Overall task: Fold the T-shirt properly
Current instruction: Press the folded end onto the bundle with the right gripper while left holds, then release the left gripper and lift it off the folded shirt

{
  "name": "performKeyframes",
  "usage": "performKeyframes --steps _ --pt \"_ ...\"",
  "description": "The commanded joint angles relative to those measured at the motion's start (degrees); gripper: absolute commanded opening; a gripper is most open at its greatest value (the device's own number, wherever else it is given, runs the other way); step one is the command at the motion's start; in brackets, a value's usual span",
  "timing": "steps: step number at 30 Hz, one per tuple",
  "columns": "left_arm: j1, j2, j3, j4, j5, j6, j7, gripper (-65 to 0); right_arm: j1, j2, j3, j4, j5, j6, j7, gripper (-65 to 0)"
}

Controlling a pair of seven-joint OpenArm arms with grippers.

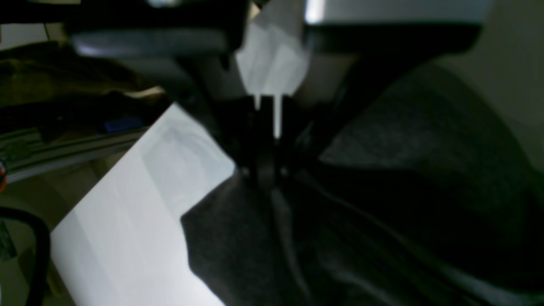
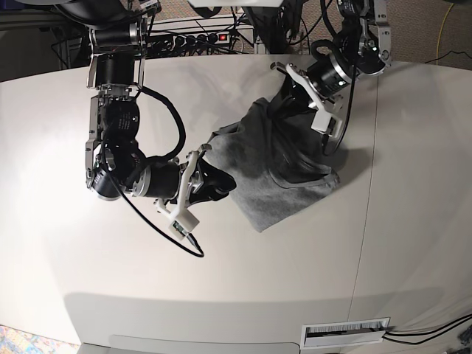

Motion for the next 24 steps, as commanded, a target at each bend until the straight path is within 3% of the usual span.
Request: performKeyframes --steps 1,6,14,20,24 --pt "-0.13 -0.07 -0.07 1.01 -1.25 -0.63 -1.44 -65.0 1.40 0.20 0.22 0.90 1.38 0.08 1.21 -50.4" --pt "-0.13 -0.07 -2.03 4.13 -0.96 -0.63 -0.94 -65.0 1.40 0.22 0.22 0.90 -1.11 0.08 1.42 -50.4" --pt "-0.15 -0.13 -11.23 10.36 7.34 -0.90 0.31 -65.0 1.40 0.20 0.22 0.90 -2.69 0.08 2.19 -50.4" --pt "-0.04 -3.80 -15.50 10.38 7.26 -0.83 0.48 -65.0 1.40 0.20 0.22 0.90 -2.69 0.08 2.19 -50.4" --pt "1.66 -4.48 -15.78 10.27 7.13 -0.90 0.31 -65.0 1.40 0.20 0.22 0.90 -2.69 0.08 2.19 -50.4"
